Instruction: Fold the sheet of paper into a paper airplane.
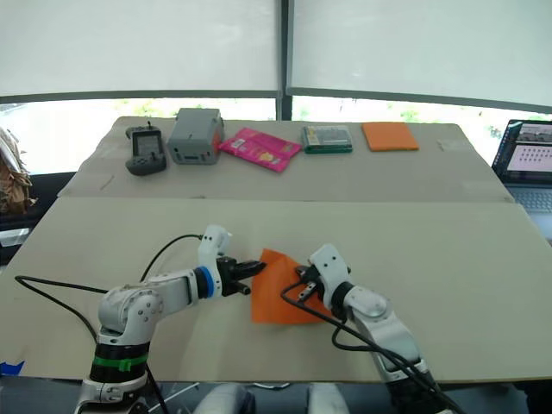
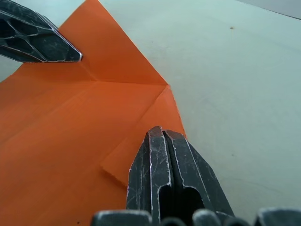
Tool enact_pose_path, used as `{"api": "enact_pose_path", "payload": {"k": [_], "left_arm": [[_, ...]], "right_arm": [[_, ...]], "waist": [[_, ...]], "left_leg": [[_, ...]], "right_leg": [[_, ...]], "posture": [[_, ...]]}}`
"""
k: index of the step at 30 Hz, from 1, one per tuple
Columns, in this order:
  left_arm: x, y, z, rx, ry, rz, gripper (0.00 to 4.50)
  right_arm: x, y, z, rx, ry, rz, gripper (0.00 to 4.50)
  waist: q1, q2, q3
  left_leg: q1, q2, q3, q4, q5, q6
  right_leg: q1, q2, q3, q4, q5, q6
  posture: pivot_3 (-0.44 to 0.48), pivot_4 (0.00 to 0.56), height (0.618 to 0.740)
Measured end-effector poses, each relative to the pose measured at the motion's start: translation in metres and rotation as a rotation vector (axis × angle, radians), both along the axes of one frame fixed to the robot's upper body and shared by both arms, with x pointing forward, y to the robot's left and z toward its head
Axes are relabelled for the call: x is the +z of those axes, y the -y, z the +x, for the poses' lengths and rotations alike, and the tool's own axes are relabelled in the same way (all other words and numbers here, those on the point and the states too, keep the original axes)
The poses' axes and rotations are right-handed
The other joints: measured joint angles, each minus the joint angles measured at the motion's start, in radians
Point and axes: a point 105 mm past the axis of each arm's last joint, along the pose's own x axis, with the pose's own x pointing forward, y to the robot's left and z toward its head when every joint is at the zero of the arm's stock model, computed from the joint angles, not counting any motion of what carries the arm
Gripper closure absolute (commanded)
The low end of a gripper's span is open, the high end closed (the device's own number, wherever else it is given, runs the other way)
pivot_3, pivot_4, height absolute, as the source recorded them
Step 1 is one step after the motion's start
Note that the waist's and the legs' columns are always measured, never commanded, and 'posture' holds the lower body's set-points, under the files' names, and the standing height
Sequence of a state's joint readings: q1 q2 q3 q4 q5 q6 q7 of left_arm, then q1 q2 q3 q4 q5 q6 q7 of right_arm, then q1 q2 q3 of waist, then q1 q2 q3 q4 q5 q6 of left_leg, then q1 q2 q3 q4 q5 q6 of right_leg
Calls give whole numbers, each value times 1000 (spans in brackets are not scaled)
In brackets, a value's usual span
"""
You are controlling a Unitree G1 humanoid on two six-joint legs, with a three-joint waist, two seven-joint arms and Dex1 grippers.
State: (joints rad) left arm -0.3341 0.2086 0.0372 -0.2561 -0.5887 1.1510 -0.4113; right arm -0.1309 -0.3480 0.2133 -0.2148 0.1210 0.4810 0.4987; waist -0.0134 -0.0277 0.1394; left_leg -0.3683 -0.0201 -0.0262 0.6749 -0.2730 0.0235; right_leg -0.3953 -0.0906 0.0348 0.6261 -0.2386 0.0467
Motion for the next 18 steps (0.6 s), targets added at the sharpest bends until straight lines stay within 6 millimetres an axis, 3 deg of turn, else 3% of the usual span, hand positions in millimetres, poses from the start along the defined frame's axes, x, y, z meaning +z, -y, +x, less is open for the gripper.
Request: {"api": "enact_pose_path", "payload": {"k": [5,11,14,18], "left_arm": [[0,-12,10,-61,116,151,4470],[15,-14,20,-209,343,270,4470],[15,-10,19,-275,404,302,4470],[8,3,13,-349,434,325,4470]], "right_arm": [[6,-1,3,-2,10,10,4500],[15,-5,9,-6,9,36,4500],[19,-5,12,-23,0,70,4500],[27,-5,15,-35,12,89,4500]], "waist": [[0,1,2],[-1,1,3],[1,1,3],[2,1,3]], "left_leg": [[-1,0,0,0,0,0],[-13,0,1,-1,1,-1],[-23,-2,1,-1,2,-2],[-25,-2,1,0,2,-2]], "right_leg": [[-3,0,0,0,0,0],[-15,0,1,1,1,-1],[-27,-1,2,3,1,-1],[-29,-1,2,3,1,-1]], "posture": [[0,150,740],[0,150,740],[0,150,740],[0,150,740]]}}
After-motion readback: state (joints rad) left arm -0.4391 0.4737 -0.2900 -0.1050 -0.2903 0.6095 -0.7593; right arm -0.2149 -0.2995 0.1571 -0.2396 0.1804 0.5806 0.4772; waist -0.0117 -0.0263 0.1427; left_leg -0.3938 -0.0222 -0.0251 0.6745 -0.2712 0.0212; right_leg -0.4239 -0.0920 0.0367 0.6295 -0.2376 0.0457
